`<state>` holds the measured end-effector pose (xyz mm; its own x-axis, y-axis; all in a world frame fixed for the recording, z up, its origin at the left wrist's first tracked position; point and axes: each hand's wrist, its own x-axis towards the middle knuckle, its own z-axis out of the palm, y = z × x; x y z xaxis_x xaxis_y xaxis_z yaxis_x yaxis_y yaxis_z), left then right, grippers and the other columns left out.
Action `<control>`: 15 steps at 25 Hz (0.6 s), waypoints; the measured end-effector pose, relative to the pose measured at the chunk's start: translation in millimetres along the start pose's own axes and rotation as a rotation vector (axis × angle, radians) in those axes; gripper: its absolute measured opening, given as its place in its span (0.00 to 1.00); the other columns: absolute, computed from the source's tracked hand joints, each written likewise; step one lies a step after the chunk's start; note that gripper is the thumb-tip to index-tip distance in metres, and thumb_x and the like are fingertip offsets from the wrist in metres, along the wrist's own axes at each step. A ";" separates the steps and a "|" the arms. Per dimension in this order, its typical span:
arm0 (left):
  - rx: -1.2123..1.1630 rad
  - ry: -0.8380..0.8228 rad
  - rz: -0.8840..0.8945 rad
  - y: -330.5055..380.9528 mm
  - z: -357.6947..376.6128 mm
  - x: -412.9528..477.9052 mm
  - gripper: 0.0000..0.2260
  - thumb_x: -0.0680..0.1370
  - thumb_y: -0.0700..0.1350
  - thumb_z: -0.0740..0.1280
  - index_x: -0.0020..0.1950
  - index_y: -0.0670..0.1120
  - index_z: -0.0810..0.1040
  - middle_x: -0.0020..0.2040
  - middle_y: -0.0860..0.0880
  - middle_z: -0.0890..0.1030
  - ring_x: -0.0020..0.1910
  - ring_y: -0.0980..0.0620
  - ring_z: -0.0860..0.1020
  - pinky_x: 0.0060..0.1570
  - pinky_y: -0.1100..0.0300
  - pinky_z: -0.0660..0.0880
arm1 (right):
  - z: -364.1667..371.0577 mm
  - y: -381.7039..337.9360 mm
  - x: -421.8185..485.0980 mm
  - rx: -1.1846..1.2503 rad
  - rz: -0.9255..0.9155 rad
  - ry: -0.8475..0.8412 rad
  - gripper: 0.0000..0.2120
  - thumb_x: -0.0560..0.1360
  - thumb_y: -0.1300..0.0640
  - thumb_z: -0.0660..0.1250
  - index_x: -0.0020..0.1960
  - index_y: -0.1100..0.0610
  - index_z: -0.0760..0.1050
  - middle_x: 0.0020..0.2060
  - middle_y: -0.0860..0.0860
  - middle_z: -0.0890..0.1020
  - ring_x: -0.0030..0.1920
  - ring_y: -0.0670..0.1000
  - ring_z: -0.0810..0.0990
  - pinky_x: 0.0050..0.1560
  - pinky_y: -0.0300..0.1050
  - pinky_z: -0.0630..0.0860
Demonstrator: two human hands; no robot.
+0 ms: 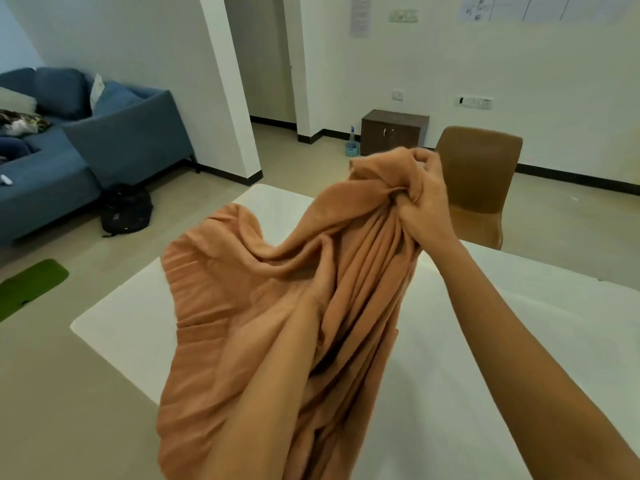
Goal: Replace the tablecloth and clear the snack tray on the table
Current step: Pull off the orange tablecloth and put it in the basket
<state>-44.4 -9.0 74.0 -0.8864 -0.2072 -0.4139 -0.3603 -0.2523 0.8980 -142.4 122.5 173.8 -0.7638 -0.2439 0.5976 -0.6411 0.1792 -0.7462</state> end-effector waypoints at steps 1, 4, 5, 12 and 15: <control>0.061 0.012 0.010 -5.0 1.1 7.5 0.15 0.83 0.54 0.54 0.66 0.51 0.70 0.56 0.53 0.77 0.54 0.56 0.77 0.33 0.73 0.75 | -8.2 15.5 -3.9 -0.026 0.035 0.022 0.22 0.73 0.72 0.61 0.53 0.46 0.70 0.57 0.54 0.71 0.52 0.47 0.75 0.56 0.34 0.75; 0.428 0.252 0.041 -40.5 -16.6 18.9 0.14 0.79 0.55 0.63 0.59 0.48 0.76 0.51 0.51 0.80 0.56 0.49 0.78 0.48 0.65 0.76 | -22.7 72.8 -40.3 -0.207 0.104 -0.044 0.20 0.70 0.76 0.60 0.58 0.61 0.76 0.53 0.53 0.77 0.54 0.52 0.76 0.57 0.32 0.72; 0.548 0.422 -0.036 -67.0 -34.2 22.6 0.20 0.77 0.57 0.66 0.61 0.45 0.76 0.56 0.46 0.80 0.59 0.44 0.76 0.56 0.57 0.75 | -22.3 95.1 -59.0 -0.249 0.171 -0.088 0.22 0.68 0.76 0.61 0.59 0.62 0.76 0.55 0.54 0.78 0.56 0.54 0.77 0.60 0.38 0.73; 0.452 0.889 -0.649 -181.6 -105.5 -1.0 0.52 0.64 0.74 0.64 0.79 0.53 0.46 0.76 0.31 0.41 0.75 0.30 0.40 0.68 0.30 0.38 | 10.7 169.0 -190.6 -0.681 0.323 -1.112 0.48 0.69 0.25 0.54 0.78 0.48 0.40 0.78 0.48 0.40 0.76 0.59 0.38 0.73 0.64 0.40; 0.704 0.826 -0.502 -180.7 -88.2 15.2 0.45 0.69 0.73 0.59 0.79 0.53 0.52 0.78 0.36 0.50 0.76 0.35 0.47 0.70 0.32 0.43 | 32.9 175.7 -220.4 -0.644 0.344 -1.149 0.54 0.62 0.20 0.46 0.77 0.48 0.32 0.75 0.48 0.32 0.75 0.59 0.33 0.73 0.63 0.35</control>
<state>32.9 -49.9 -107.7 -0.2393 -0.8435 -0.4808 -0.9213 0.0410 0.3866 -84.3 176.4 -98.6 -0.6005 -0.6897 -0.4046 -0.5953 0.7234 -0.3497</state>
